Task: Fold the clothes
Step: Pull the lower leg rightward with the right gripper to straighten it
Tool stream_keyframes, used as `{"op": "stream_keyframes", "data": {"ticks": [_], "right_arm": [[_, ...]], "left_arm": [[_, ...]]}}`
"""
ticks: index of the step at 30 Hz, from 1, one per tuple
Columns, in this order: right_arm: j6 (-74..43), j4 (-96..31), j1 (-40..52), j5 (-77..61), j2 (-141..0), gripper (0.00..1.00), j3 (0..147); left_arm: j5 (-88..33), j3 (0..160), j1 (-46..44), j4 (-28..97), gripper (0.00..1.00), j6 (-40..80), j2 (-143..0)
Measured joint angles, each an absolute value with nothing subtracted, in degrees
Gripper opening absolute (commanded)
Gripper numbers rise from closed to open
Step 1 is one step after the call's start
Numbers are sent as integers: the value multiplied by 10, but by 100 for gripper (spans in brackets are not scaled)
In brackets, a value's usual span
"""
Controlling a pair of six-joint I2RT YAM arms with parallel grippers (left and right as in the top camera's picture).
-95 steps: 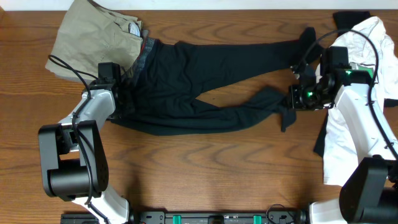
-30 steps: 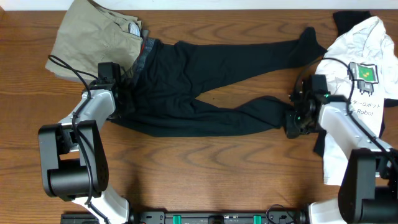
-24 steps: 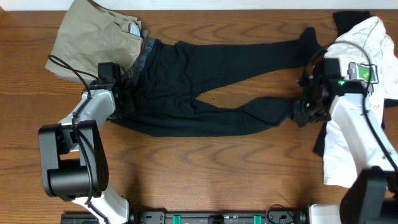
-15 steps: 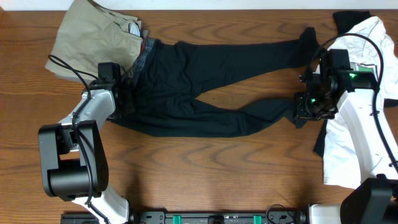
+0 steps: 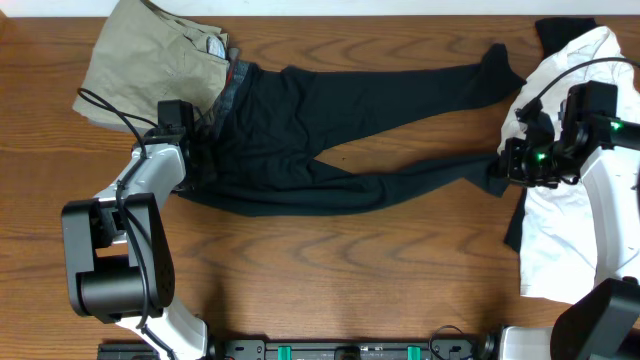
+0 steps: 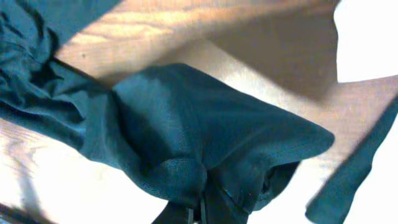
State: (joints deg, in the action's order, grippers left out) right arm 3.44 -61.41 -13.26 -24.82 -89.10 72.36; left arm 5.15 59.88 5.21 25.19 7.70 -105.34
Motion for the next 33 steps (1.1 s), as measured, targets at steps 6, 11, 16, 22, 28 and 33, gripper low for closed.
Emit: {"op": "stream_keyframes", "data": {"ticks": [6,11,16,22,28,33], "right_arm": [[70,-552,-132,-245,-891,1,724],[109,-473,-128,-176,-891,0,724],[158,-392,-120,-110,-891,1,724],[194,-390,-120,-83,-891,1,724],[204,-434,-120,-55,-891,1,722],[189,-459,-120,-34,-891,1,710]], "left_arm": [[51,599,52,252,6,77,-1053],[51,599,52,252,6,77,-1053],[51,599,52,251,6,77,-1053],[51,599,52,251,6,77,-1053],[51,599,52,251,6,77,-1053],[51,599,52,251,6,77,-1053]]}}
